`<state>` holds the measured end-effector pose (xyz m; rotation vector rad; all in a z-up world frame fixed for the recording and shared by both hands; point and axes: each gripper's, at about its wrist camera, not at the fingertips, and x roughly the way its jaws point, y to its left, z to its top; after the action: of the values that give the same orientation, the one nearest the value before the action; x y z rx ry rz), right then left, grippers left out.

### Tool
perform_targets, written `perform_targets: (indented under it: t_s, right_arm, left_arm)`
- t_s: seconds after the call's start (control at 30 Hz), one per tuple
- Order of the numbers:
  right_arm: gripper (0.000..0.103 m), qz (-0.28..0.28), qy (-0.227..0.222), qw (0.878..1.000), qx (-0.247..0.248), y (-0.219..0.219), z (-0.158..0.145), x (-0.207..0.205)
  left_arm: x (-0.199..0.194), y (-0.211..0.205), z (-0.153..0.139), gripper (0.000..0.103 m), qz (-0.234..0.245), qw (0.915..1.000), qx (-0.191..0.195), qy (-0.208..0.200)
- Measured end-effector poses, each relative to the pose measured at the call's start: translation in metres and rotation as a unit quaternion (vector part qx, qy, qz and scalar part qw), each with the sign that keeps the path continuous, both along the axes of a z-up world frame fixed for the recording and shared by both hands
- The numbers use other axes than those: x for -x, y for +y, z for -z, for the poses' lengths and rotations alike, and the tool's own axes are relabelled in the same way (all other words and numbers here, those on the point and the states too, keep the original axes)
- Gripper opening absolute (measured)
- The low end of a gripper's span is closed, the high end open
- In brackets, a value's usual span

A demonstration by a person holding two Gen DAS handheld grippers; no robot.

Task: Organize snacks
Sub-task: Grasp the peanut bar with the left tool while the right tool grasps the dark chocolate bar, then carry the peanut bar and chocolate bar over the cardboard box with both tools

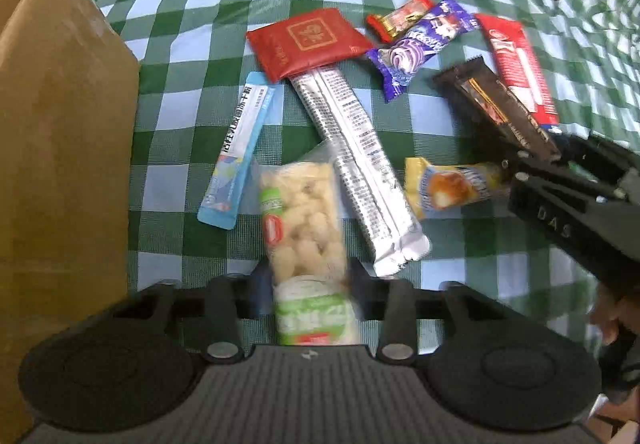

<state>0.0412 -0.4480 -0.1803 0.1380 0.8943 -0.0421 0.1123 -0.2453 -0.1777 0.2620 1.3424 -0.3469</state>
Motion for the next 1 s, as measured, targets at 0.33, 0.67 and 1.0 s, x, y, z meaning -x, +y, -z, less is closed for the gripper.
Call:
perform_targets:
  t_s: [0.33, 0.67, 1.0]
  right_arm:
    - [0.041, 0.170, -0.107, 0.979, -0.030, 0.011, -0.058, 0.092]
    - [0.041, 0.178, -0.162, 0.967, -0.081, 0.109, -0.130, 0.163]
    - [0.041, 0.060, -0.164, 0.977, -0.122, 0.267, -0.183, 0.186]
  left_arm:
    - [0.047, 0.040, -0.068, 0.040, 0.036, 0.9950, 0.091, -0.021]
    - [0.117, 0.132, -0.165, 0.040, 0.053, 0.9851, 0.140, -0.085]
    - [0.166, 0.272, -0.207, 0.040, -0.007, 0.9824, 0.126, -0.138]
